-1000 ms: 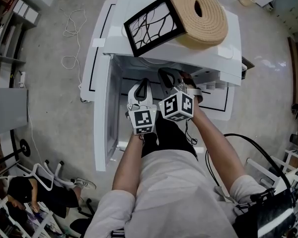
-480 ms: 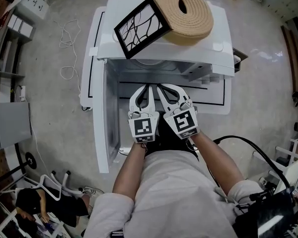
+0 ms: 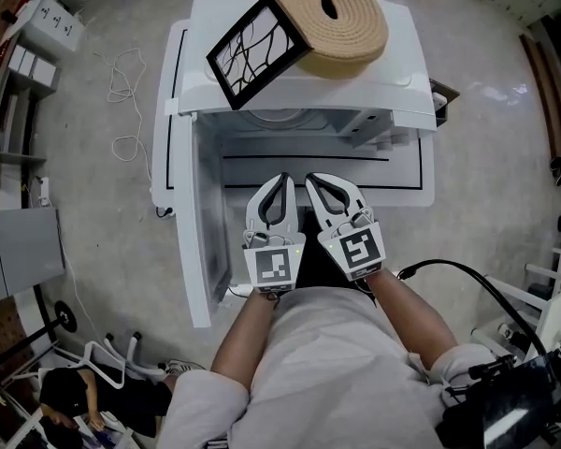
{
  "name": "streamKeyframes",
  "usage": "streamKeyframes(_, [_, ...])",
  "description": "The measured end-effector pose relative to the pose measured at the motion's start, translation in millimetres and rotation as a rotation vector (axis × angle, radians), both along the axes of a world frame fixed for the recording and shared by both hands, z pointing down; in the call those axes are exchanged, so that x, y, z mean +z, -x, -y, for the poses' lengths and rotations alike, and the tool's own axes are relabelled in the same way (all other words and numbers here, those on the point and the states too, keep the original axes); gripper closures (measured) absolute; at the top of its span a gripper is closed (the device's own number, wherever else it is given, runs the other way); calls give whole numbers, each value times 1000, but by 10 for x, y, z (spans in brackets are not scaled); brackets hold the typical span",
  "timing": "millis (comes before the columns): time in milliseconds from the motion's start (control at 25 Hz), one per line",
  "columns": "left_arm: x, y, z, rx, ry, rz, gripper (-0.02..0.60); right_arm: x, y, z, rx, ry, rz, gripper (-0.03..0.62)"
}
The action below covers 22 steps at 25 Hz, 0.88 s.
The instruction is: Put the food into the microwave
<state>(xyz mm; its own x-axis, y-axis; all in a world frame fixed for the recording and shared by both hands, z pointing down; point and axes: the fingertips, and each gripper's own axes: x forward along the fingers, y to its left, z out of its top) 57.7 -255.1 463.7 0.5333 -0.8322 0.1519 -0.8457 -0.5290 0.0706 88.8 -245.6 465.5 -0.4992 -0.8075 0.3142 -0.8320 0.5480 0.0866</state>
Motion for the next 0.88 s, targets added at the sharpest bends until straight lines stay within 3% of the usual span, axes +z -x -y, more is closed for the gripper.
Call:
streamKeyframes(160, [-132, 12, -87, 0, 30, -55, 574, -156, 36, -103, 12, -20, 25, 585])
streamKeyframes(360, [-195, 7, -124, 4, 7, -46, 574, -153, 35, -164, 29, 5, 72, 585])
streamKeyframes(880, [-256, -51, -141, 25, -1, -58, 574, -207, 5, -170, 42, -12, 40, 585])
